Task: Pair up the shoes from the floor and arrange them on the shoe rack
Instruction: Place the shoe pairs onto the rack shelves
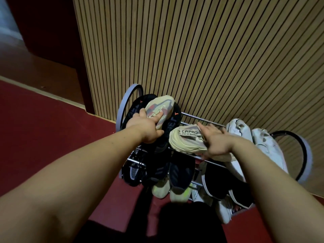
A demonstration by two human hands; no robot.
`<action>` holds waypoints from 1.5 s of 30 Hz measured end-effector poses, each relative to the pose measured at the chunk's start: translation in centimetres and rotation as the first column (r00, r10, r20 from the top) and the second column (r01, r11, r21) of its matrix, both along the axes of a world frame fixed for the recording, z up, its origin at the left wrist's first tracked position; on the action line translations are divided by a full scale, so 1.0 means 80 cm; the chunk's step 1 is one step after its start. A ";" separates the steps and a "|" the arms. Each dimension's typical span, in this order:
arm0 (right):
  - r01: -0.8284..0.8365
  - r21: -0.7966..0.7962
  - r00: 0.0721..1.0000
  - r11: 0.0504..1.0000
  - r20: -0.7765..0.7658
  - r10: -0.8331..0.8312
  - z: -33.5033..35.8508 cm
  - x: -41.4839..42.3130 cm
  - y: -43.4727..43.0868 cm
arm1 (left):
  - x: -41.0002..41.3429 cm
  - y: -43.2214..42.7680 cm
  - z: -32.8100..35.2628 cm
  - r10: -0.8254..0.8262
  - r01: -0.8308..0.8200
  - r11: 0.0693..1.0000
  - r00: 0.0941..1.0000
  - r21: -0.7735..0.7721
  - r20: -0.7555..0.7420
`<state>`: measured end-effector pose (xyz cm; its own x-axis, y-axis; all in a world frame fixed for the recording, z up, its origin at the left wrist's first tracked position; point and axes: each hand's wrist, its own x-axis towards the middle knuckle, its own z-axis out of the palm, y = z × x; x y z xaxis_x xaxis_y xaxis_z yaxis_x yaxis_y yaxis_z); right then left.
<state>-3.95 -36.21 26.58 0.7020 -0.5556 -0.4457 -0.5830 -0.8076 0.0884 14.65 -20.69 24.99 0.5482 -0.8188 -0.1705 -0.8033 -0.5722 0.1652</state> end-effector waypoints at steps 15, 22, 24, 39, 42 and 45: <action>-0.238 -0.079 0.967 0.968 -0.113 0.229 0.005 0.003 0.012 | 0.000 0.002 0.002 -0.001 0.001 1.000 1.000 0.012 -0.001; 0.306 0.272 0.863 0.912 0.326 -0.386 -0.034 0.022 0.060 | 0.001 0.002 0.001 -0.006 0.006 1.000 1.000 -0.003 0.008; 0.355 0.164 0.851 0.921 0.352 -0.390 -0.059 0.021 0.087 | 0.000 0.003 -0.001 -0.006 0.006 1.000 1.000 -0.005 0.012; 0.344 -0.061 0.858 0.937 0.425 -0.287 -0.065 -0.038 0.041 | -0.004 -0.003 0.008 0.037 -0.040 0.991 0.999 -0.131 -0.023; 0.291 0.004 0.881 0.957 0.389 -0.270 -0.061 -0.053 0.033 | -0.032 -0.012 0.021 0.042 -0.055 0.966 0.997 -0.252 -0.058; 0.264 0.031 0.878 0.964 0.407 -0.254 -0.064 -0.062 0.035 | -0.081 -0.028 0.028 -0.044 0.031 0.944 0.999 -0.329 -0.032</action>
